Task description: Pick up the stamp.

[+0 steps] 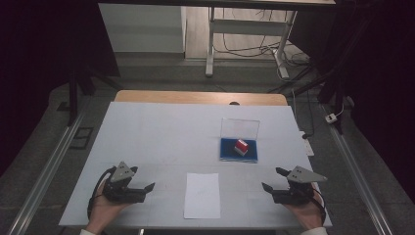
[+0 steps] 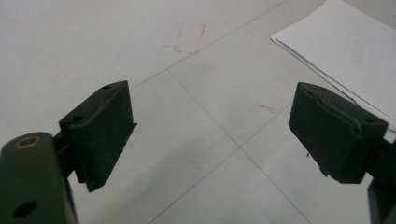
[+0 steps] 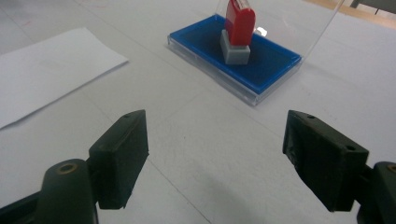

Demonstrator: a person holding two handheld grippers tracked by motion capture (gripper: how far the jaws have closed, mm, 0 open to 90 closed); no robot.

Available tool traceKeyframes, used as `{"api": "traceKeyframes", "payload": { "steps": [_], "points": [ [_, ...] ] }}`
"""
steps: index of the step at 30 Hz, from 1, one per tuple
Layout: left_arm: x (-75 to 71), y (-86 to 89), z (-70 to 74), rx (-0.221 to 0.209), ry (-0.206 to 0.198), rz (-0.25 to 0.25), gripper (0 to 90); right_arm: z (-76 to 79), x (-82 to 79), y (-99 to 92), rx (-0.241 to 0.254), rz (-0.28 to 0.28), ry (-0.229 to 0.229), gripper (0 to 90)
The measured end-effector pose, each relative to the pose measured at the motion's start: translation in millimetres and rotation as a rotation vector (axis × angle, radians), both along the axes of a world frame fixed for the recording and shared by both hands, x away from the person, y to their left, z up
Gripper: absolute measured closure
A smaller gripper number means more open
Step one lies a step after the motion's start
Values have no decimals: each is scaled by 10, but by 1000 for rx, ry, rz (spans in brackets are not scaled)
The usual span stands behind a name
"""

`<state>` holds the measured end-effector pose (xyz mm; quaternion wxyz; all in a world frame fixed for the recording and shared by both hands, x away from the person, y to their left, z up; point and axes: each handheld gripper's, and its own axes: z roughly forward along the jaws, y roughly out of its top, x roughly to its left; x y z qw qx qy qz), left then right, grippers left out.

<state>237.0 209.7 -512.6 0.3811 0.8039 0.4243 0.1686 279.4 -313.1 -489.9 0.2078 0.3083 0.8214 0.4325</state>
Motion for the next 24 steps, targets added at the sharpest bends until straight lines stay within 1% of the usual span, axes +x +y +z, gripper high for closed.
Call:
{"api": "traceKeyframes", "payload": {
  "steps": [6, 10, 12, 14, 15, 18, 20, 24],
  "points": [
    [2, -13, -7, 13, 0, -9, 145, 96, 60, 22, 31, 1, 0, 236],
    [10, -12, -9, 6, 1, -13, 146, 143, 88, 57, 26, 4, 1, 239],
    [14, -15, -10, 9, 2, -14, 147, 196, 128, 96, 18, 8, -2, 240],
    [16, -16, -10, 9, 1, -14, 147, 210, 139, 103, 13, 11, -3, 241],
    [18, -15, -10, 9, 2, -13, 147, 242, 170, 127, 15, 14, -6, 241],
    [23, -19, -15, 12, 4, -12, 147, 285, 222, 153, 2, 10, -2, 240],
    [24, -21, -16, 13, 5, -14, 147, 298, 263, 172, 9, 15, 1, 240],
    [21, -25, -20, 15, 6, -13, 148, 305, 342, 212, 6, 20, 11, 240]
  ]
}}
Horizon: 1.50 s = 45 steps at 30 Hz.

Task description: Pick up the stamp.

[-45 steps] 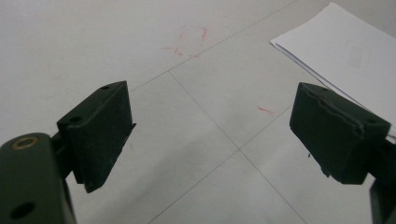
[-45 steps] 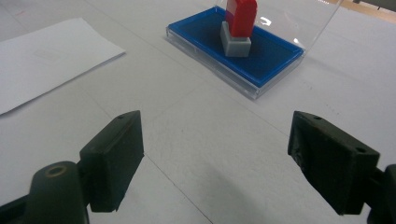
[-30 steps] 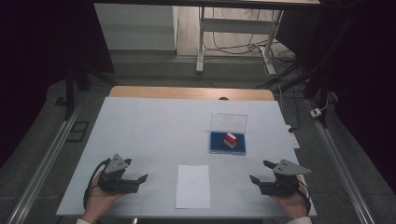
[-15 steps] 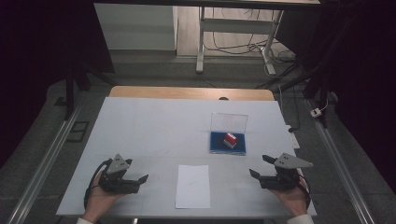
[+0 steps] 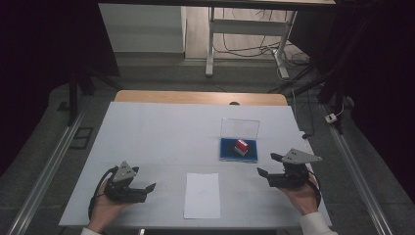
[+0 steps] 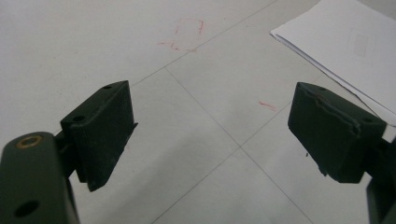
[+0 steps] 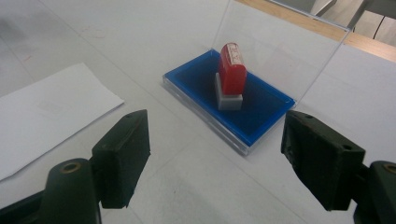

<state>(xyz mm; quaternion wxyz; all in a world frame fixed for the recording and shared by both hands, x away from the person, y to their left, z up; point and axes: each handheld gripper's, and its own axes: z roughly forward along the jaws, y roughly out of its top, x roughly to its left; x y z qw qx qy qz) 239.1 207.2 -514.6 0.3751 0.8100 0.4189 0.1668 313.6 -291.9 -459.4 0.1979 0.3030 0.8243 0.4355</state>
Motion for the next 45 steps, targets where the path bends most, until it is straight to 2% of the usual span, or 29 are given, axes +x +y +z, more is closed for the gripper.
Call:
{"api": "traceKeyframes", "payload": {
  "steps": [6, 23, 37, 45],
  "points": [
    [5, -6, -6, 2, 5, -6, 148, 0, 91, 97, -28, 4, 9, 240],
    [17, -22, -16, 14, 8, -16, 149, -15, 389, 298, -52, 12, 44, 262],
    [33, -31, -28, 16, 18, -22, 149, -72, 606, 443, -55, 4, 78, 294],
    [39, -32, -34, 16, 21, -24, 149, -93, 695, 552, -63, 4, 79, 315]
  ]
}}
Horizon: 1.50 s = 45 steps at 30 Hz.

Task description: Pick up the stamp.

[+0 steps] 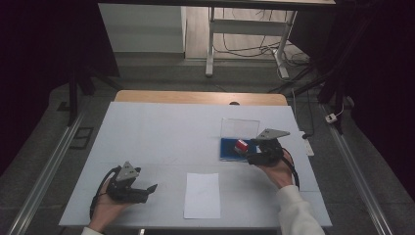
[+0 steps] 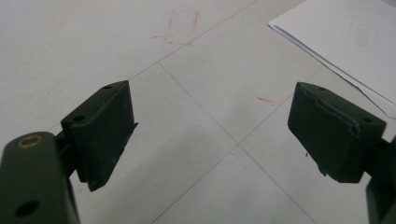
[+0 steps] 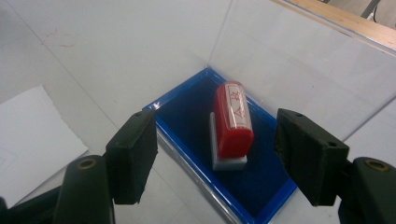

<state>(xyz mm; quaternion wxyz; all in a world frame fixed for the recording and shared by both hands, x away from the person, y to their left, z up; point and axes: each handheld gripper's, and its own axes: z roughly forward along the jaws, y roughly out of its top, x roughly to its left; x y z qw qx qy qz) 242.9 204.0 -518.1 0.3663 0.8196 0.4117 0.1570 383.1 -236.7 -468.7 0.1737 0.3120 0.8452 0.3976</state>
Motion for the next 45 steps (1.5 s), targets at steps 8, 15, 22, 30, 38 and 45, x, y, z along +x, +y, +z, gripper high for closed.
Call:
{"api": "traceKeyframes", "payload": {
  "steps": [8, 15, 22, 30, 38, 45],
  "points": [
    [9, -2, -6, 5, 5, -4, 149, -32, 78, 37, 0, -9, 2, 355],
    [14, -6, -6, -13, 13, -10, 149, -75, 130, 34, -4, -22, 7, 394],
    [18, -6, -7, -11, 13, -9, 149, -100, 164, 29, 17, -25, 11, 450],
    [24, -8, -13, -9, 17, -11, 149, -132, 190, 48, 10, -25, 5, 536],
    [27, -5, -18, -7, 18, -11, 149, -177, 228, 54, -3, -29, 21, 609],
    [29, -5, -22, -4, 20, -14, 149, -202, 240, 93, -28, -26, 7, 645]
  ]
}}
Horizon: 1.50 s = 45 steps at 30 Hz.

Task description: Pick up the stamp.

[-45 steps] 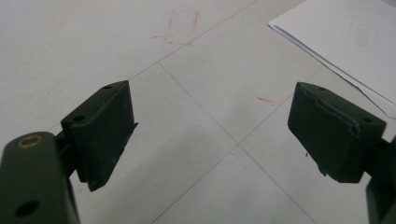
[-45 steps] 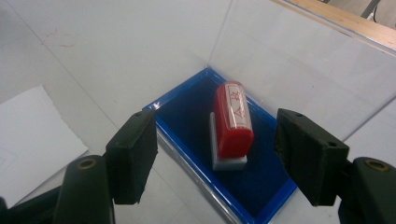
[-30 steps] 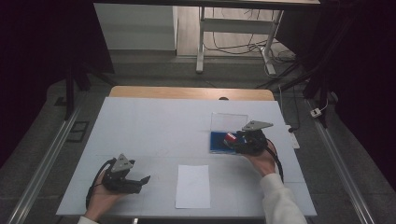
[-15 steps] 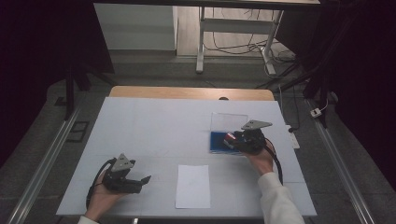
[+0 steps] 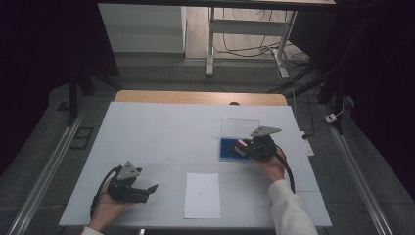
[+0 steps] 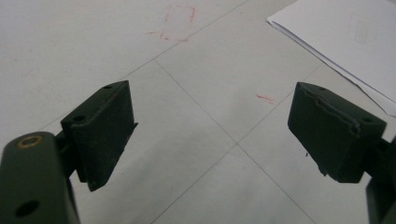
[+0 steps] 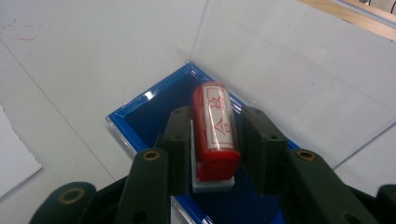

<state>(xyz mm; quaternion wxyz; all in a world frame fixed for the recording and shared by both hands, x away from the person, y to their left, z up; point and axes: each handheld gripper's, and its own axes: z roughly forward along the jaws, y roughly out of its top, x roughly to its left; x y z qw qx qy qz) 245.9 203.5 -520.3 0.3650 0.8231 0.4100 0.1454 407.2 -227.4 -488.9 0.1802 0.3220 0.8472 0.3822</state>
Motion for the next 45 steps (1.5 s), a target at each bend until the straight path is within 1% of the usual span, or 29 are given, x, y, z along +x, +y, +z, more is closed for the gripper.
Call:
{"api": "traceKeyframes", "payload": {
  "steps": [13, 18, 20, 21, 24, 27, 29, 31, 34, 38, 41, 43, 45],
  "points": [
    [7, 0, -10, 16, 2, -3, 149, -10, 5, -14, 36, -10, 2, 697],
    [6, 2, -12, 18, 2, -3, 149, -6, 2, -12, 30, -21, -5, 701],
    [6, 4, -12, 17, 2, -3, 149, 0, 1, -21, 38, -23, -8, 701],
    [6, 4, -12, 18, 2, -3, 149, 18, -4, -38, 49, -25, -13, 702],
    [1, 4, -12, 18, 2, -3, 149, 51, -14, -60, 47, -23, -21, 702],
    [1, 7, -10, 17, 1, -2, 150, 83, -27, -86, 68, -23, -25, 702],
    [0, 8, -8, 17, 0, 0, 150, 107, -39, -101, 64, -17, -25, 702],
    [-1, 7, -7, 17, 0, -1, 150, 134, -56, -114, 55, -20, -34, 702],
    [0, 7, -8, 17, 1, -2, 150, 179, -70, -139, 55, -21, -48, 702],
    [-2, 7, -9, 18, 2, -1, 150, 222, -71, -160, 55, -16, -50, 702],
    [-4, 8, -8, 18, 2, -1, 150, 267, -80, -157, 55, -7, -59, 702],
    [-4, 6, -9, 18, 2, 0, 151, 315, -98, -133, 54, 13, -70, 701],
    [-4, 3, -9, 19, 3, 0, 151, 331, -105, -129, 47, 16, -68, 702]
  ]
}}
